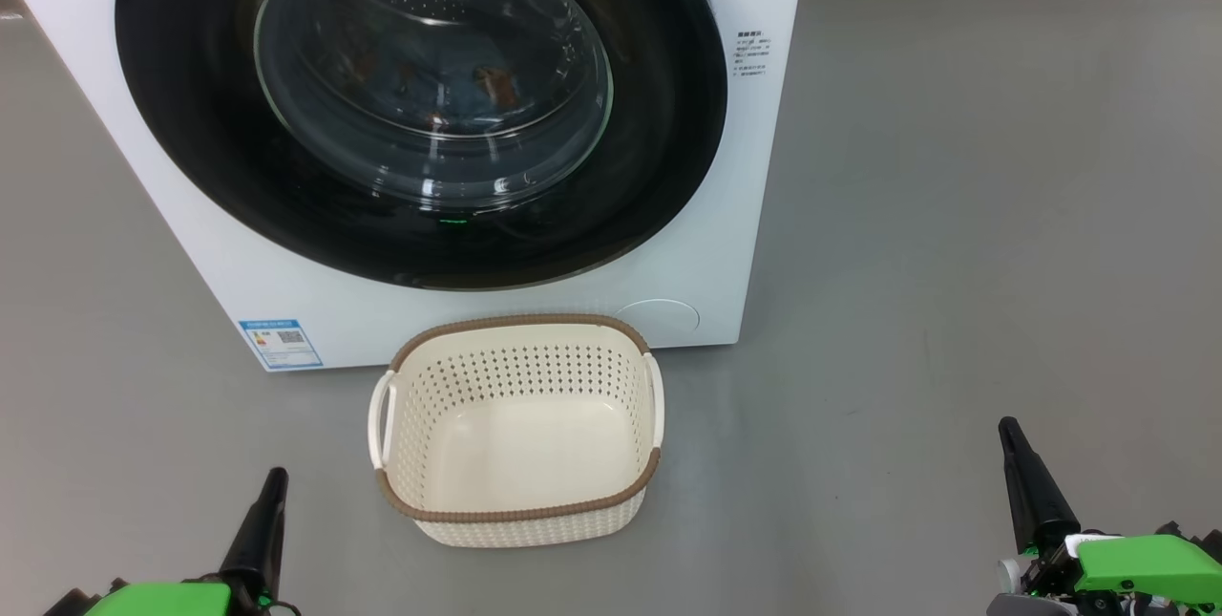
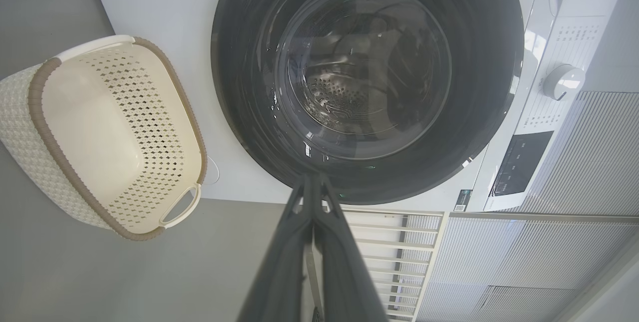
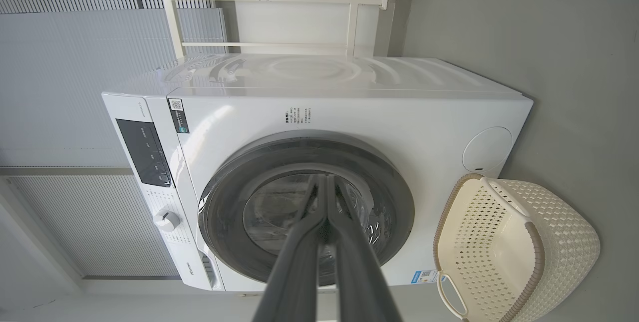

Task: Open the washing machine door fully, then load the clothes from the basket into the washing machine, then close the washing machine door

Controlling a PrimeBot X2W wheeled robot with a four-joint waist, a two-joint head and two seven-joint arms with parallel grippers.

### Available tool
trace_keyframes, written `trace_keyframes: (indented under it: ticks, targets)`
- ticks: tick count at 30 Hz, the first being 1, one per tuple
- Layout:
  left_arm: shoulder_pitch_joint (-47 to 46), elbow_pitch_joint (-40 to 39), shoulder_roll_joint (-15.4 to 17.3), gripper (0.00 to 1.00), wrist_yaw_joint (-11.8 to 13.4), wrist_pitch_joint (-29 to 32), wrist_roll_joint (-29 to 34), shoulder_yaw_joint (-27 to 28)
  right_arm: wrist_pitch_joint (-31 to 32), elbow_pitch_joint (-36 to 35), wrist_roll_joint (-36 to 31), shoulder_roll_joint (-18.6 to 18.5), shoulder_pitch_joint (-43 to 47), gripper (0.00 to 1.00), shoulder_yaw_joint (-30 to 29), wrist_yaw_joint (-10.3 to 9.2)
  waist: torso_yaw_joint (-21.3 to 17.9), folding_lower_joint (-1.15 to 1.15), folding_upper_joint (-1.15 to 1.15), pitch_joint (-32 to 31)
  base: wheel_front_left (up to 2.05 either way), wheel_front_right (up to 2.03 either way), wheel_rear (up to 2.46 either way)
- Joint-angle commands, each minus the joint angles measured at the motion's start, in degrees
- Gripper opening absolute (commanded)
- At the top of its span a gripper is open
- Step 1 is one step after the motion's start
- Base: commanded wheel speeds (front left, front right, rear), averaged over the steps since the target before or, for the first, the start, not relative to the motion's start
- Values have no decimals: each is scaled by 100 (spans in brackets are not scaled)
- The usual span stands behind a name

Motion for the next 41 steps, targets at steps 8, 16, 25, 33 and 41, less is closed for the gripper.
trace_keyframes:
  ticks: [8,16,25,33,41]
  targets:
    - [-248,-164,78,0,-17,36,-4,203,43,-142,25,-70,-234,0,157,10,0,0,0,0,0,0,0]
    - [-248,-164,78,0,-17,36,-3,204,43,-142,25,-70,-234,0,157,10,0,0,0,0,0,0,0]
    - [-248,-164,77,0,-17,37,-3,204,43,-142,25,-70,-234,0,157,10,0,0,0,0,0,0,0]
    - [-248,-164,77,0,-17,37,-2,205,43,-142,25,-70,-234,0,157,10,0,0,0,0,0,0,0]
    - [-248,-164,76,0,-17,38,-2,205,43,-142,25,-70,-234,0,157,10,0,0,0,0,0,0,0]
